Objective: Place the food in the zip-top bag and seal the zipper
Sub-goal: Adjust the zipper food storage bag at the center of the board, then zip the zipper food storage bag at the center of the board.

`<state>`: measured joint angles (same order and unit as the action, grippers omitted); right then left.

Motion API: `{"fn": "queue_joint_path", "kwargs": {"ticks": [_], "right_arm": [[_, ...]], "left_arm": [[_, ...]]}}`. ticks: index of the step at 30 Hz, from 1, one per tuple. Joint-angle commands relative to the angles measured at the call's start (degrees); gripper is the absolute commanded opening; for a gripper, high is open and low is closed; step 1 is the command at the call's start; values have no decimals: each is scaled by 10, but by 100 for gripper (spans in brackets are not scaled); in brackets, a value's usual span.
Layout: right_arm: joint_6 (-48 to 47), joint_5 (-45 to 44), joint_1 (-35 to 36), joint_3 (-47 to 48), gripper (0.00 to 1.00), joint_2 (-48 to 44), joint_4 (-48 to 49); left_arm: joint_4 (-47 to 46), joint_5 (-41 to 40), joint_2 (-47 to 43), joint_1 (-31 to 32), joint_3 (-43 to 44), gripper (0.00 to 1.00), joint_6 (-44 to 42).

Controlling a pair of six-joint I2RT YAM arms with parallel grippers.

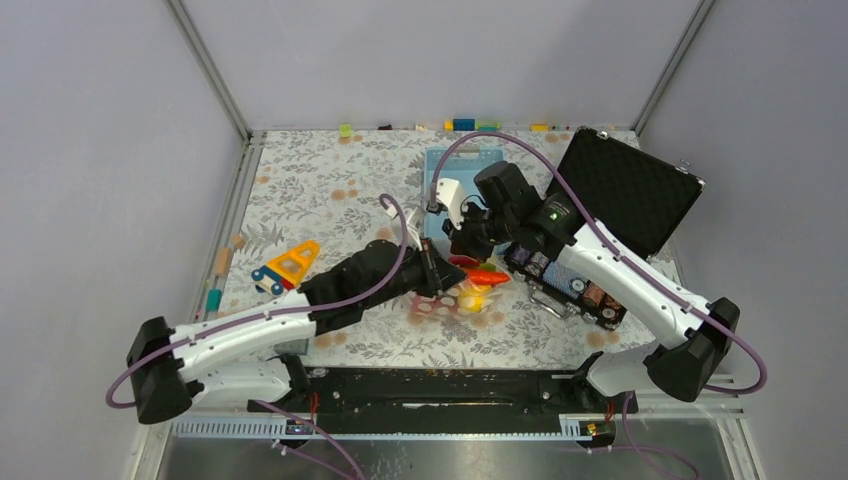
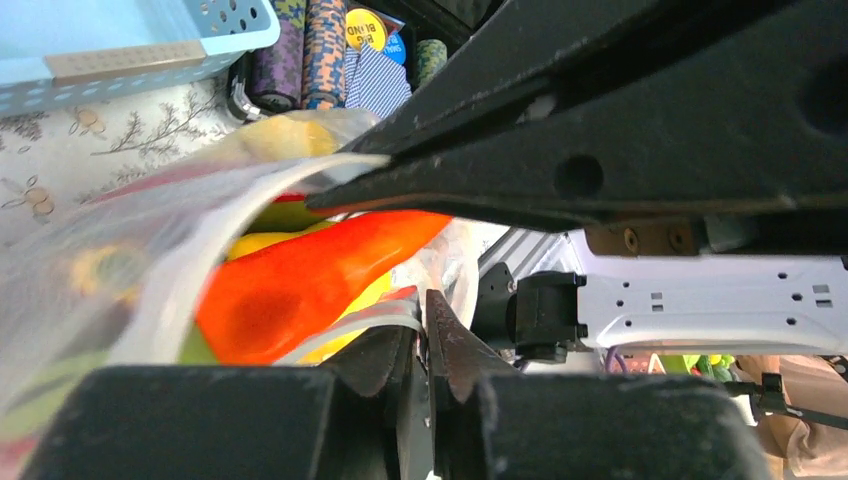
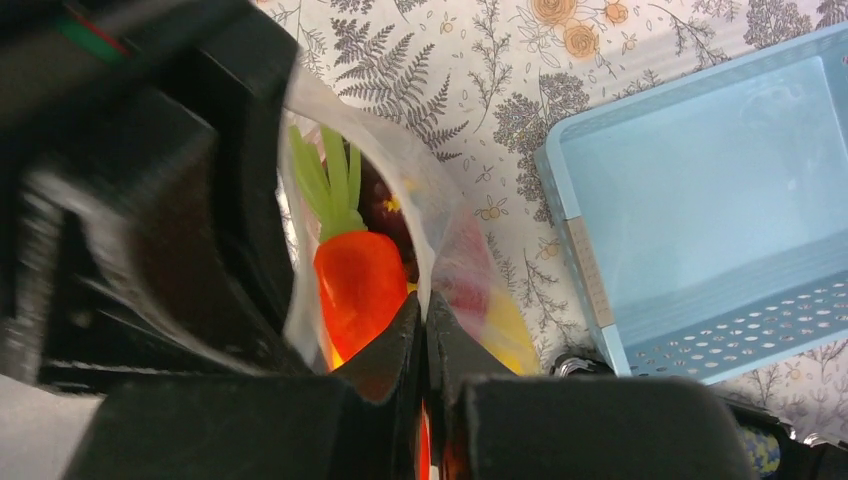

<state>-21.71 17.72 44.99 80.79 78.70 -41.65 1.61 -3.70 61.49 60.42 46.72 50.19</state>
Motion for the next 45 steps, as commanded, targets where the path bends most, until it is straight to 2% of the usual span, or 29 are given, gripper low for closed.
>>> {"fn": "queue_joint_path", "kwargs": {"ticks": [1,3,6,10,11,12,15,17,23,26,29,33,36,39,45], "right_arm": [[-61,48,-5,35,0,8,-19],[-82,53,-5,23,0,8,-19],[-109,44,-5,5,0,11,-18],[-128,37,-10,-8,0,23,-10],[-130,38,-13,-5,0,28,-10],[-133,41,-16,-2,0,33,-12],[-143,43,-23,-1,0,37,-15],[-151,51,-27,-11,0,33,-12],[-160,81,-47,-26,0,21,1],[-167,113,-65,-29,0,12,-1],[-182,157,-86,-37,0,3,-1],[-214,187,-94,-43,0,-8,-11],[-222,199,-96,-48,0,-17,-13],[-224,211,-99,-43,0,-13,-21],[-215,224,-101,-20,0,5,-41]], "left_arm": [[-127,-21,44,5,38,7,1],[-124,-19,60,5,48,10,-4],[-109,6,59,6,54,37,-83],[-29,26,22,12,80,86,-219],[-19,33,16,13,88,95,-245],[3,56,9,13,95,98,-271],[33,118,-24,14,90,99,-351],[21,115,-57,14,69,99,-378],[55,-21,-131,5,53,99,-411],[65,-35,-158,-30,35,99,-410],[63,53,-179,-116,4,99,-415],[75,252,-157,-243,1,99,-413],[76,320,-143,-255,-10,99,-477],[64,356,-142,-255,-26,99,-532],[21,402,-139,-260,-60,99,-573]]}}
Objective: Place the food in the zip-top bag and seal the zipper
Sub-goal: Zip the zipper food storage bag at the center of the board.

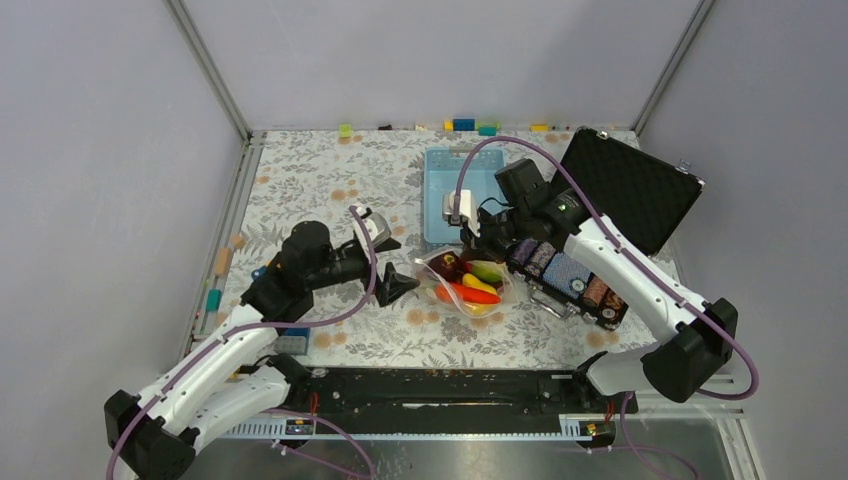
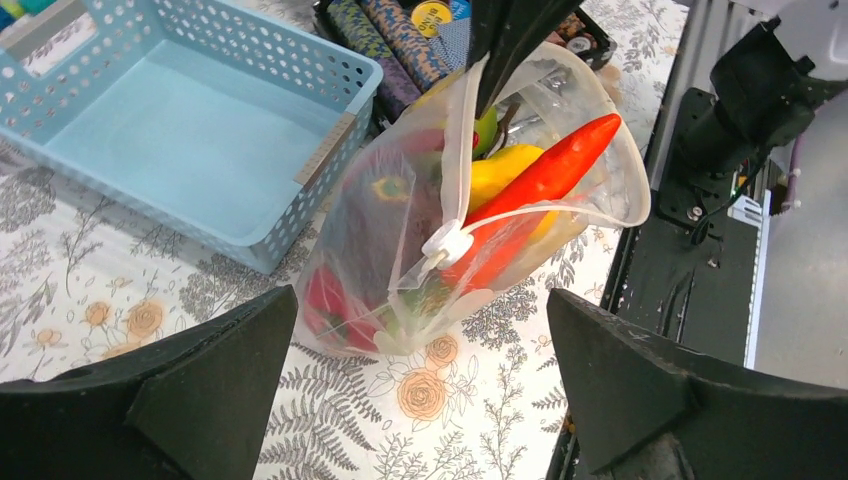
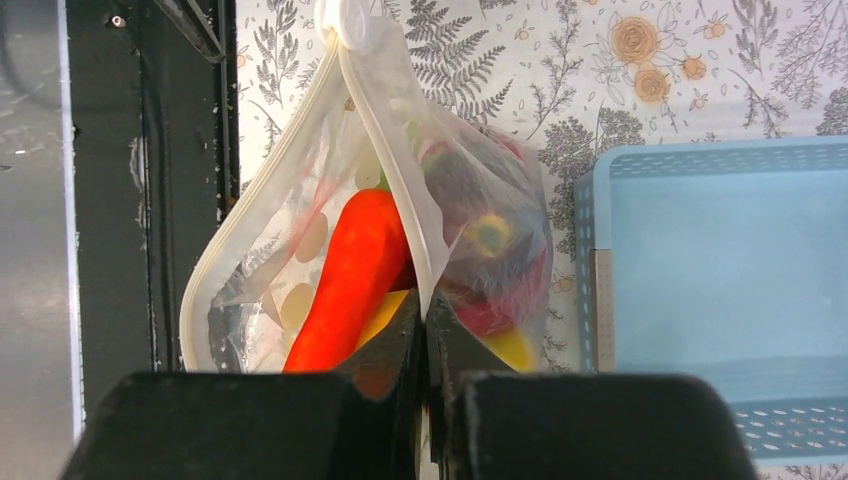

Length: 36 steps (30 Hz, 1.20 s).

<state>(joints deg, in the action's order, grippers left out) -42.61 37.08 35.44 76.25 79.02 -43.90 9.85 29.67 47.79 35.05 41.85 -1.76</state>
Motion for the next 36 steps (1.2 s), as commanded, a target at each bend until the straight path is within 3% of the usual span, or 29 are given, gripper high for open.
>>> {"fn": "queue_joint_path", "kwargs": {"ticks": [1,4,8,19,23,31,36], "right_arm": [[-8,32,-7,26,0,3,-20],[-17,42,-6,27,0,6,-27],[-12,50,-7,37,0,15,-34],[-9,68,-12,61,0,44,-56],[-9,67,-17,65,0,47,-63],[-16,51,-27,77,0,64,-81],[-11,49,-28,96,0,88,-93]], "left_arm": [[-73,64,3,-8,-18,99,-55],[-77,60,31,-21,-13,99,-57],[-65,115,66,-30,14,92,-72],[-149,180,132,-37,12,82,-83],[-154,199,147,-42,20,67,-82],[-192,217,150,-54,12,24,-63],[-172,266,160,-54,35,22,-82]]}}
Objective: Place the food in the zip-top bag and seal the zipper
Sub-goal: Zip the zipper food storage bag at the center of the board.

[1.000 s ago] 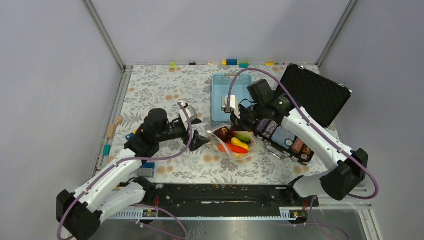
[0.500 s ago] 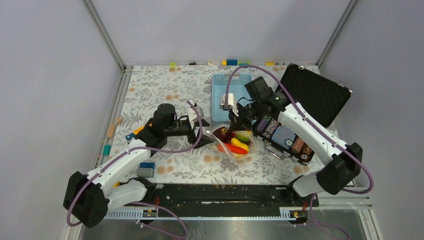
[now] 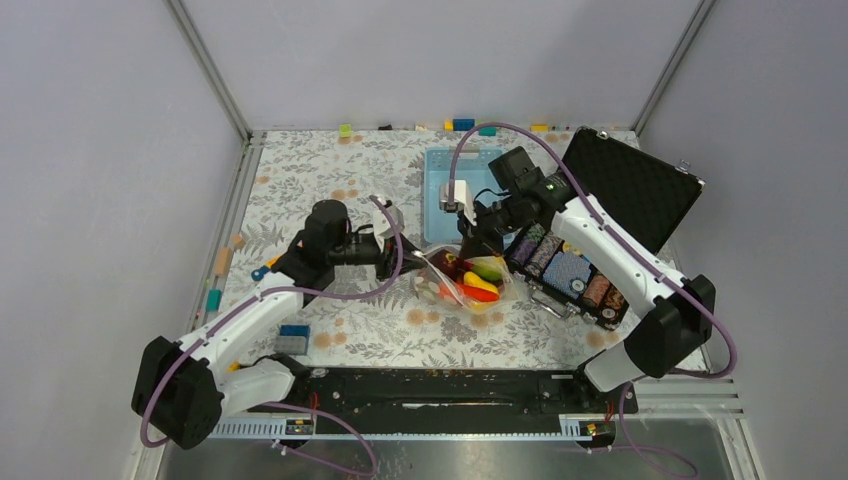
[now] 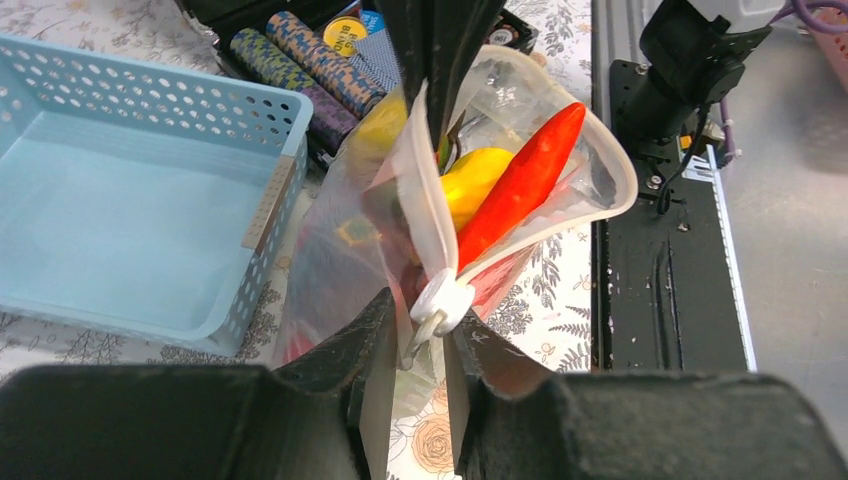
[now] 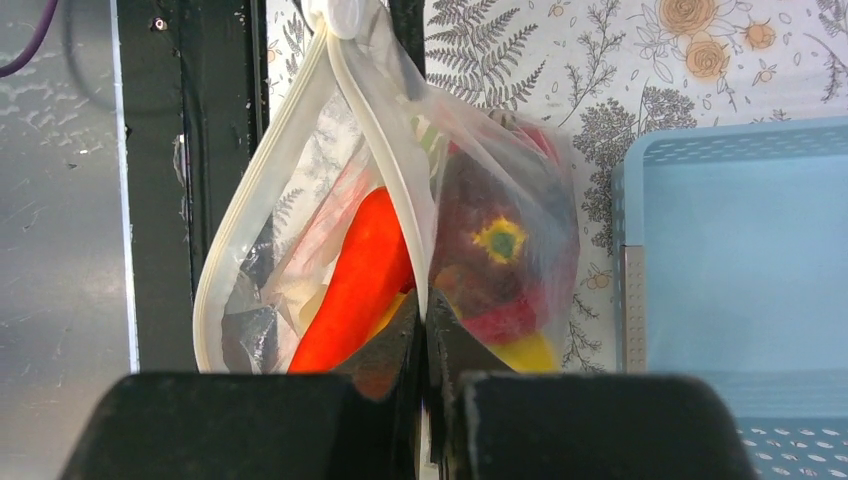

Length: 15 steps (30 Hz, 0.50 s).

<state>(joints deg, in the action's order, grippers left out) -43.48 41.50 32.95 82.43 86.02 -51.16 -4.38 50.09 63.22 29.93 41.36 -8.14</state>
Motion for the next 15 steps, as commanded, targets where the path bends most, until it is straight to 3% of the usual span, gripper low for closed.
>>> {"fn": "queue_joint_path", "kwargs": {"ticks": [1,9,10,12,15], "right_arm": [[1,6,-3,39,0,21,-21],[16,19,-3,65,0,38,-21],[18,18,-4,65,0,38,-21],[20,11,-3,63,0,36,-20],[19,-16,-4,55,1,26,-21]], "left_arm": [[-32,68,7,-3,40,22,-19],[-14,80,41,-3,60,23,-24],[-14,83,46,-3,62,19,-22],[-5,85,54,-3,69,2,-21],[13,75,55,-3,75,0,-22]]}}
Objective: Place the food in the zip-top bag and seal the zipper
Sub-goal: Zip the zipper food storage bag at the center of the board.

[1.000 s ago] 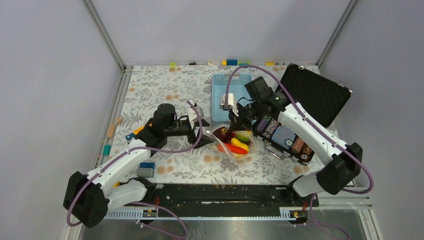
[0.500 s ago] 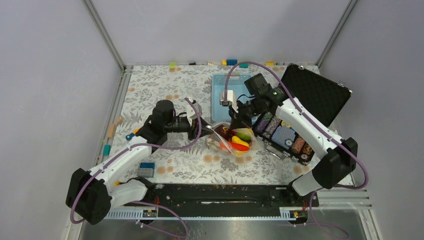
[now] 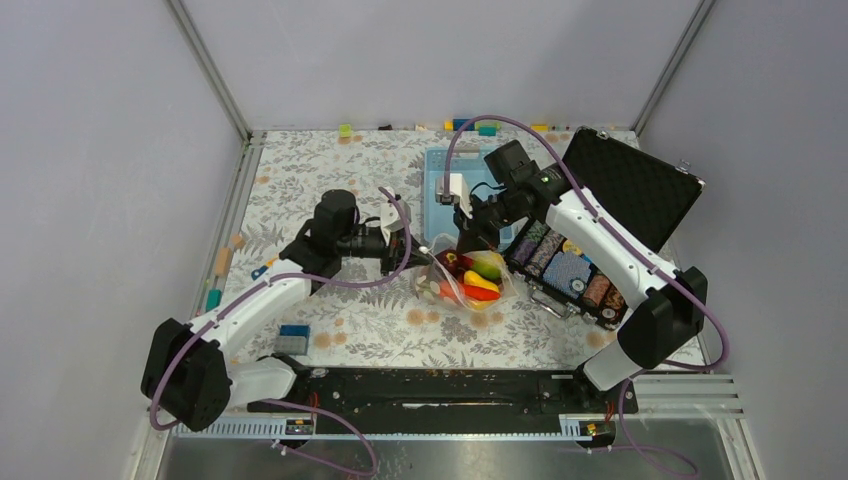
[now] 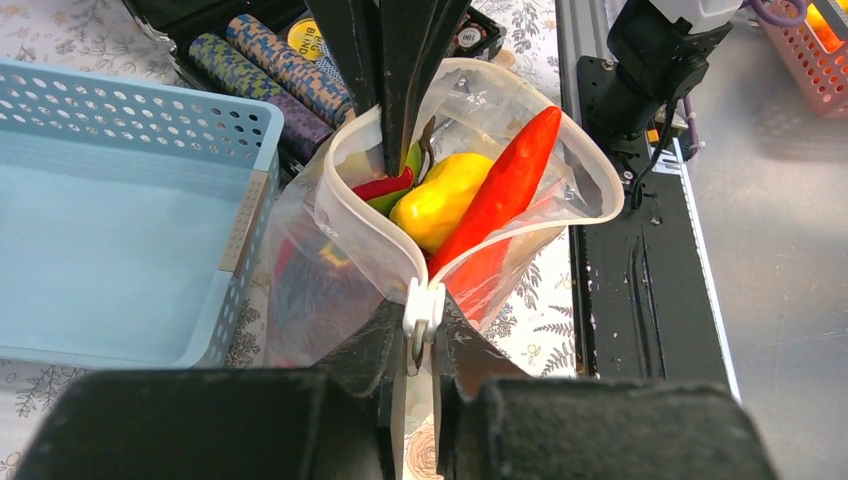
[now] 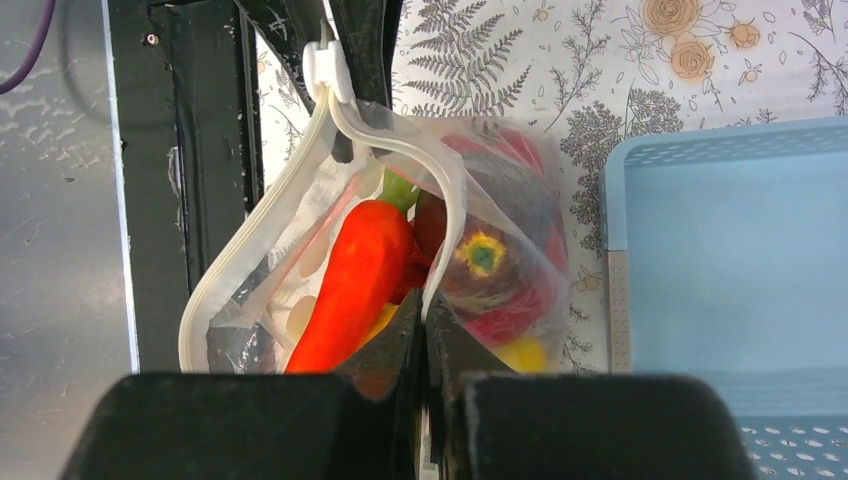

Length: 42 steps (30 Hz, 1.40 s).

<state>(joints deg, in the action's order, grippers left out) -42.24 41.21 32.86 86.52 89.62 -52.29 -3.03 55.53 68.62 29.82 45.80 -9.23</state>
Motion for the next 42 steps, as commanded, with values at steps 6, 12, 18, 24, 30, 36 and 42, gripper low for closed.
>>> {"fn": "queue_joint_path", "kwargs": {"ticks": [6,12,18,24,30,36,42], "right_arm": [[-11,-57,-4,3,40,-50,-8],[12,20,2,-6,68,-100,23],[62,-61,107,-74,74,-152,168],[145,-44,129,-49,61,-121,203],[142,-31,149,-32,57,-95,195],[90,-3,164,-42,49,-95,186],[71,-39,166,-37,55,-114,152]], "left_arm": [[35,-9,-35,-3,27,0,7],[86,-41,-54,0,32,0,38],[116,1,-74,15,35,0,10],[84,33,-128,19,-1,0,-6],[85,32,-132,19,6,0,1],[87,33,-132,19,6,0,-2],[112,-3,-130,19,7,0,-1]]}}
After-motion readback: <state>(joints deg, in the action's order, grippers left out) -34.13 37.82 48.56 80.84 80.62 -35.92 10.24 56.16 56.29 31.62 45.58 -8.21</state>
